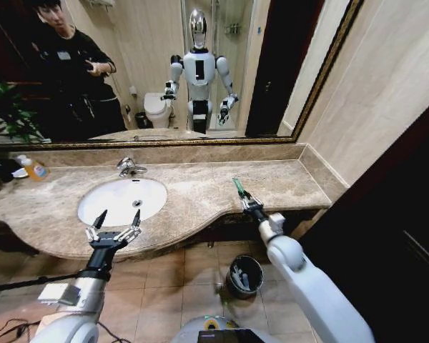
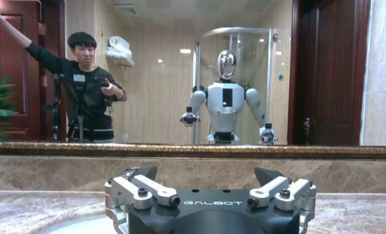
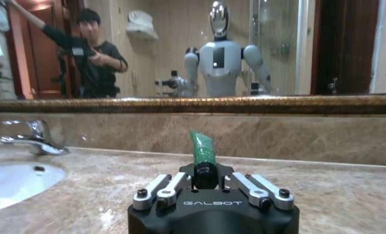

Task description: Pick up the trash from the sink and place it in the trash bin.

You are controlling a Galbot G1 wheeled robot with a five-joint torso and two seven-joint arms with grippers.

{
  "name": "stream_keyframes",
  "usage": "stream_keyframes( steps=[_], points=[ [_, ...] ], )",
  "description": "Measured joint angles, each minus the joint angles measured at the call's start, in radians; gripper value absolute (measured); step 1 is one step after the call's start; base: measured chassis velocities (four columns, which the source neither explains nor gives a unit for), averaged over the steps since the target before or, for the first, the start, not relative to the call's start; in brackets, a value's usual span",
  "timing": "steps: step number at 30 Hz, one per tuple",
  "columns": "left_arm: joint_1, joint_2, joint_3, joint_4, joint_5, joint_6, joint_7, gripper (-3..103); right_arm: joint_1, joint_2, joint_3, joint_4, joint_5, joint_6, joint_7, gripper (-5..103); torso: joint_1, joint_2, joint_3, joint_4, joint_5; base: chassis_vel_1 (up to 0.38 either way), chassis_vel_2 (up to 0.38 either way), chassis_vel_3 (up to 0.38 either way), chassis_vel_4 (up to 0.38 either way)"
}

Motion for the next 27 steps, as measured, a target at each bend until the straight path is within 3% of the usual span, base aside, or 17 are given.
stream_keyframes(
  steps=[4,13,27],
  points=[
    [0.0,0.0,0.0,0.0,0.0,0.0,0.0,100,-0.18,0.007,0.121,0.043,0.001,0.091,-0.091,20,0.0,0.0,0.0,-0.0001,0.0001,0.0,0.0,0.0,0.0],
    [0.0,0.0,0.0,0.0,0.0,0.0,0.0,100,-0.358,0.051,0.178,-0.047,-0.074,0.269,-0.139,20,0.0,0.0,0.0,0.0,-0.0001,0.0,0.0,0.0,0.0],
    [0.0,0.0,0.0,0.0,0.0,0.0,0.0,100,-0.284,0.173,0.118,-0.316,-0.153,0.274,-0.154,20,0.0,0.0,0.0,0.0001,-0.0005,0.0,0.0,0.0,0.0]
  ],
)
